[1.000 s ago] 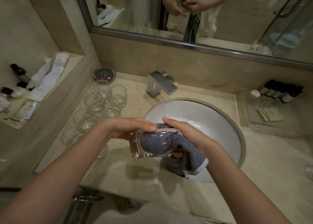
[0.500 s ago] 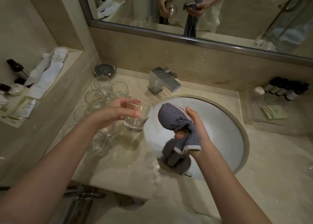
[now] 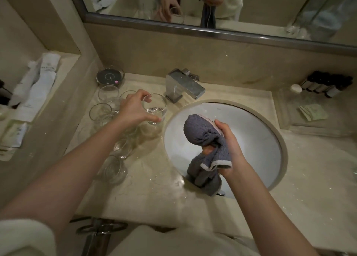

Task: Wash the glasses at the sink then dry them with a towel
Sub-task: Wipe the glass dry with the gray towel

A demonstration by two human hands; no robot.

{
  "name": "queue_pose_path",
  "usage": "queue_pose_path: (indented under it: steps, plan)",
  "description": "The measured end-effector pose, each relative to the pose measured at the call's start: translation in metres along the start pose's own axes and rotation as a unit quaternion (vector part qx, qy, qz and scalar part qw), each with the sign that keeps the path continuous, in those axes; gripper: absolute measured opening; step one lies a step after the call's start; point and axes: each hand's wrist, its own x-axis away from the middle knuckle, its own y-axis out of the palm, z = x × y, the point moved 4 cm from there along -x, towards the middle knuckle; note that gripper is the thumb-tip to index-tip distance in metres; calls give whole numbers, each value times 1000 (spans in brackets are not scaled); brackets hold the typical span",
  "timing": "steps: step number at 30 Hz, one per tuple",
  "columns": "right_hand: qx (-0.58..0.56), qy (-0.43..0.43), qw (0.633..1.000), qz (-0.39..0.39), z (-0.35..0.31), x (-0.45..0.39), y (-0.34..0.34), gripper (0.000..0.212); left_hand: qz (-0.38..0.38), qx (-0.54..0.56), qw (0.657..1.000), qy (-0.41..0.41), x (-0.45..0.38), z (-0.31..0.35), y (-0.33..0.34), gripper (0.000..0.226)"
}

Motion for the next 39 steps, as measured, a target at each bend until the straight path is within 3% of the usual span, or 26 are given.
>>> queue_pose_path:
  steps: [8, 31, 39]
  plan:
    - [-9, -6, 999, 48, 3, -12, 1, 22, 7, -91, 996, 7, -32, -22, 4, 82]
    - [-31, 5, 999, 31, 18, -17, 3, 22, -61, -266, 962, -2, -34, -24, 8, 101]
    - [-106, -39, 992, 52, 5, 1, -35, 17, -46, -171, 974, 138, -24, 62, 38, 73]
